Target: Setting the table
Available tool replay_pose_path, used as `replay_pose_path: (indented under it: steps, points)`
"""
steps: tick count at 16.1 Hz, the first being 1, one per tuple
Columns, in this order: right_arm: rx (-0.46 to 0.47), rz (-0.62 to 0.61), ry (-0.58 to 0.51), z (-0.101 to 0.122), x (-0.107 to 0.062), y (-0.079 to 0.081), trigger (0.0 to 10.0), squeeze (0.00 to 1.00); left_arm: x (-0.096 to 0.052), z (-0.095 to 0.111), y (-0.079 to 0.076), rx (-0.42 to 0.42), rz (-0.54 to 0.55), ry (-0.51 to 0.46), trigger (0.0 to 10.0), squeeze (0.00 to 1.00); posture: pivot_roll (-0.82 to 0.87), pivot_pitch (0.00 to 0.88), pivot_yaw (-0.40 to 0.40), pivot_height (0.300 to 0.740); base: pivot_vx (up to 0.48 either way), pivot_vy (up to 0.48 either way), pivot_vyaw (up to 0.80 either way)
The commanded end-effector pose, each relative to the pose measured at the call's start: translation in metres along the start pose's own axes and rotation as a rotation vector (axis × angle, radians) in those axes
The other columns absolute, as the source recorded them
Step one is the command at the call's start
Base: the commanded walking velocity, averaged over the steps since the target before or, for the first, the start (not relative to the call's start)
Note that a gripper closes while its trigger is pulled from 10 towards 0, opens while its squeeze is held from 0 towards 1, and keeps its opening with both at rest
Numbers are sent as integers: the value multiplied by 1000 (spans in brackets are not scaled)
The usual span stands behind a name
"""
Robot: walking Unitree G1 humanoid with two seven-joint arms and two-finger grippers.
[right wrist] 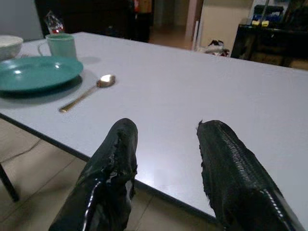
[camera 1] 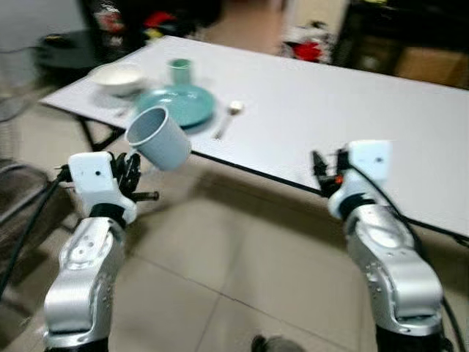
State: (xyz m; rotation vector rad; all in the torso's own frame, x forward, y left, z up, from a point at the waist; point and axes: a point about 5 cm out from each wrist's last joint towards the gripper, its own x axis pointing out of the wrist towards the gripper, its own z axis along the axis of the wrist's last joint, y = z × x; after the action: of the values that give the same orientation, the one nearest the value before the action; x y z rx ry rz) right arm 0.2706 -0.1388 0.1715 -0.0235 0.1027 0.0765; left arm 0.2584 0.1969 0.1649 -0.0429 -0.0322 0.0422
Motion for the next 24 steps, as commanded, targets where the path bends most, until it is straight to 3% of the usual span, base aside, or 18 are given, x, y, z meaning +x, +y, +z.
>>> replay_pose_path:
  steps: [1,7,10,21,24]
  points:
    - [0,17,-17,5,3,0,10000,0,-1,9,-2,14,-15,-45,10000,0,36,0,-4,740,0,0,-800]
    - [-57,79,-3,0,2,5,10000,0,-2,12,5,56,-1,-56,10000,0,35,0,-17,740,137,0,-288]
    - [-128,91,-6,-2,5,3,10000,0,-4,11,-4,48,-68,-58,10000,0,36,0,-27,740,306,0,0]
    - [-86,45,-7,-8,-1,-6,10000,0,0,13,-4,76,-104,-65,10000,0,32,0,-11,740,322,0,0]
    - [-39,45,14,-12,-7,-6,10000,0,1,8,-13,82,-153,-50,10000,0,18,0,7,740,333,0,-267]
